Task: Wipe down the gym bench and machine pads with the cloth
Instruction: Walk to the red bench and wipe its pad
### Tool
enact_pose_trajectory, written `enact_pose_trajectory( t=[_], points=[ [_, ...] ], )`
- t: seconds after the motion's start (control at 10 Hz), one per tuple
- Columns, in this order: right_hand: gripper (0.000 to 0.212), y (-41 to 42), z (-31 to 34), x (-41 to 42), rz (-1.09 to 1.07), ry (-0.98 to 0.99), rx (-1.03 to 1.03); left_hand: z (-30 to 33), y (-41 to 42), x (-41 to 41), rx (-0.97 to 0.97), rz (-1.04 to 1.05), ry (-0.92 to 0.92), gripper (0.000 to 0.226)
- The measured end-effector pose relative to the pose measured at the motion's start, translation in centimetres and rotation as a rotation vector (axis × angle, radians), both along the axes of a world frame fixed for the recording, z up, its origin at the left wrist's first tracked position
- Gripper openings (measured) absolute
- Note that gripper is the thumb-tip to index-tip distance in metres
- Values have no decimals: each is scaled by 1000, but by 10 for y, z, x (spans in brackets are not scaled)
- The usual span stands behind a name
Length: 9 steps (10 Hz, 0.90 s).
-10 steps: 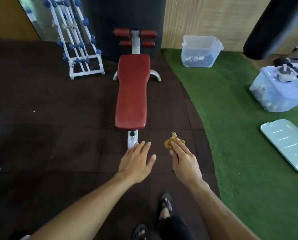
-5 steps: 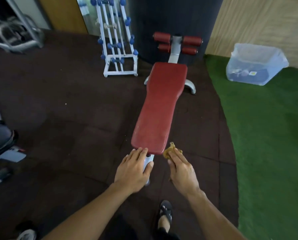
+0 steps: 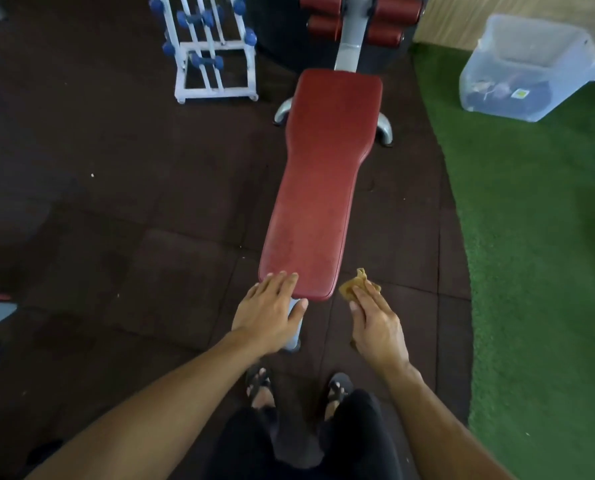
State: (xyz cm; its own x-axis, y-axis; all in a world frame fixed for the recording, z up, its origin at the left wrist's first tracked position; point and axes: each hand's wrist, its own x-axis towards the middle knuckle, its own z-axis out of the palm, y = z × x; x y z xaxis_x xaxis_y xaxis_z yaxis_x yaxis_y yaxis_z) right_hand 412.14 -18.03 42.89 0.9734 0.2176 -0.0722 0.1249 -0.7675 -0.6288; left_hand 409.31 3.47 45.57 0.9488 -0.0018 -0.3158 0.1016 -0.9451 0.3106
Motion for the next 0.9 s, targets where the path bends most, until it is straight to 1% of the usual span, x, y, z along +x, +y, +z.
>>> enact_pose_trajectory(
  t=[0.2,0.3,0.4,0.5,0.6,0.7,0.8,0.9],
  points=[
    [36,5,-2,40,115,47,-4,-5,3,24,7,112,49,79],
    [35,2,-9,78,199,4,10,-11,-8,48,-4,199,45,64],
    [36,1,-21,128,385,-104,25,-23,-22,78,-12,341,25,62],
    [39,1,-46,181,585,-132,-49,-56,-37,106,-26,488,10,61],
    [47,9,-86,230,712,-62,-141,-105,-44,123,-15,595,18,62],
    [42,36,-156,277,856,-187,-288,-167,-36,133,8,688,0,62],
    [47,53,-239,322,878,-339,-304,-249,-23,136,30,749,-21,62],
    [54,81,-309,360,792,-385,-342,-337,-7,134,63,785,-21,63]
  ],
)
